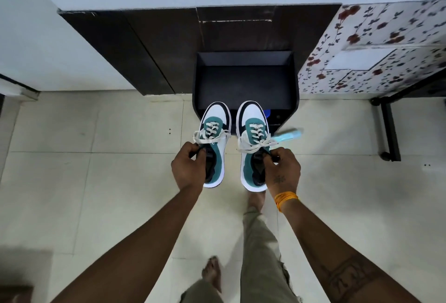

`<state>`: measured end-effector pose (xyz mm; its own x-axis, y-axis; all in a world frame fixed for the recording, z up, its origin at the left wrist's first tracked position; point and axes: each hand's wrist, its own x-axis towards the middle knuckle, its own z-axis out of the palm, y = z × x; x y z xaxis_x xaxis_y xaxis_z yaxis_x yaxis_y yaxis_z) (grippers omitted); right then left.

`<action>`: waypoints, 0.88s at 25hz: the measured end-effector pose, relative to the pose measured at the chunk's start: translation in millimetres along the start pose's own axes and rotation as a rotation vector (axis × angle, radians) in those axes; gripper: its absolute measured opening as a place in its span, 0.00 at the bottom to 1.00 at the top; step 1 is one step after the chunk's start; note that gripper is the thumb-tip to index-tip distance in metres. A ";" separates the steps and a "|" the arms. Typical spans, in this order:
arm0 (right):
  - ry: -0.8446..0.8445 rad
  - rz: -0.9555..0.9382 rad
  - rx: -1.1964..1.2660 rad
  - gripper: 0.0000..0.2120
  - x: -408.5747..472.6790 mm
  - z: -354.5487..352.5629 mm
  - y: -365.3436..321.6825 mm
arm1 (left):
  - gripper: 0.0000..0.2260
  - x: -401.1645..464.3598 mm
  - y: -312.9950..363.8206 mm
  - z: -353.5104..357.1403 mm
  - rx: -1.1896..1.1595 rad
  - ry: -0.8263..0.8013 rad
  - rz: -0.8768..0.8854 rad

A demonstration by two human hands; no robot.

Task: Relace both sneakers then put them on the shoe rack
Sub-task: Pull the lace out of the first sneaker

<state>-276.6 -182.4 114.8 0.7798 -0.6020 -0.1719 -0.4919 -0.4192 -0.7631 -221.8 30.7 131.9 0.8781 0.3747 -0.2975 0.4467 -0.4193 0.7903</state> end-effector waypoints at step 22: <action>0.043 0.060 -0.040 0.04 -142.9 146.8 374.6 | 0.06 -80.1 -387.4 136.0 0.133 -0.125 0.107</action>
<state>-515.5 -153.6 -237.9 0.7318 -0.6547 -0.1890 -0.5526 -0.4079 -0.7268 -441.9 50.6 -223.3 0.9326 0.2198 -0.2863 0.3609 -0.5599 0.7458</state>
